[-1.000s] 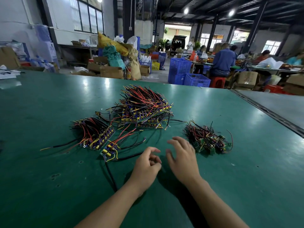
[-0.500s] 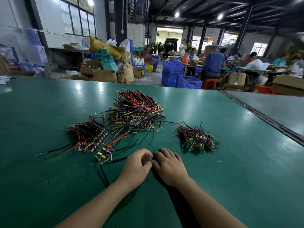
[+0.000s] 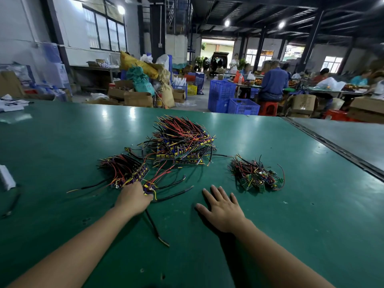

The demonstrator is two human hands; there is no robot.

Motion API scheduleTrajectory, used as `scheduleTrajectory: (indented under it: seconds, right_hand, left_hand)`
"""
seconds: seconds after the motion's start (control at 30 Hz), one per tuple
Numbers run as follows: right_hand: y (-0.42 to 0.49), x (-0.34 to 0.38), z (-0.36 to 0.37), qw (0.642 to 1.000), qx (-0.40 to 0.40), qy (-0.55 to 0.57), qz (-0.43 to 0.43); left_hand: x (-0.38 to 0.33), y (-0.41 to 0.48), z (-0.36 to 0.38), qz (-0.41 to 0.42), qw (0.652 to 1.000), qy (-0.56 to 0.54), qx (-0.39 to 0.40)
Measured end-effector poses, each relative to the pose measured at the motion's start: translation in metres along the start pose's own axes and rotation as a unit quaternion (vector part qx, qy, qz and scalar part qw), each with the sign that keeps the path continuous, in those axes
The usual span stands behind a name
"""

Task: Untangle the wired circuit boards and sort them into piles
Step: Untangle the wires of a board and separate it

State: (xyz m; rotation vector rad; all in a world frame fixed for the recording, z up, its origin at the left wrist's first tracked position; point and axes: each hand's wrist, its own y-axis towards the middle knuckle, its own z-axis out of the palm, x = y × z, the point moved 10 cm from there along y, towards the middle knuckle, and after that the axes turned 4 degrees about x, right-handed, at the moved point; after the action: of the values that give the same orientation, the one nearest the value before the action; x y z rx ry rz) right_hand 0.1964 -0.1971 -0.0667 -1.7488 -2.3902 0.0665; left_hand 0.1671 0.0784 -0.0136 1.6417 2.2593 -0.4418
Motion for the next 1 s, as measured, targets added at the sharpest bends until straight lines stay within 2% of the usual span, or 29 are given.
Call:
scheduleTrajectory:
  seconds: [0.17,0.23,0.3,0.37,0.43,0.47,0.57,0.6,0.73,0.83,1.0]
  right_hand:
    - [-0.019,0.003,0.001,1.000,-0.008,-0.004,0.003]
    - [-0.025,0.005,0.002,1.000,-0.004,-0.005,-0.001]
    - [-0.030,0.006,0.003,1.000,0.002,-0.006,-0.008]
    - [-0.031,0.006,0.003,1.000,0.001,-0.006,-0.014]
    - [-0.031,0.007,0.002,1.000,-0.003,-0.010,-0.018]
    - [-0.031,0.007,0.002,1.000,-0.003,-0.012,-0.018]
    - [-0.030,0.005,0.002,1.000,-0.006,-0.006,-0.012]
    - [-0.030,0.006,0.002,1.000,-0.006,-0.004,-0.012]
    - [-0.031,0.007,0.000,1.000,-0.007,-0.001,-0.013]
    - [-0.031,0.007,-0.001,1.000,-0.002,0.015,-0.008]
    - [-0.039,0.002,-0.031,0.977,-0.113,0.175,-0.043]
  left_hand:
    - [0.005,-0.002,0.002,-0.053,0.994,-0.098,0.002]
    - [0.005,-0.003,0.003,-0.062,0.984,-0.169,0.003]
    - [0.004,-0.005,0.012,-0.078,0.944,-0.318,0.033]
    - [-0.004,-0.010,0.024,-0.085,0.879,-0.463,0.077]
    - [-0.016,-0.014,0.032,-0.072,0.832,-0.538,0.112]
    - [-0.021,-0.014,0.036,-0.056,0.830,-0.543,0.118]
    - [-0.038,-0.017,0.042,-0.007,0.863,-0.494,0.103]
    - [-0.044,-0.020,0.047,-0.004,0.855,-0.508,0.104]
    - [-0.065,-0.033,0.066,-0.016,0.780,-0.613,0.122]
    - [-0.076,-0.042,0.075,-0.023,0.711,-0.687,0.147]
    - [-0.092,-0.051,0.084,0.002,0.647,-0.739,0.187]
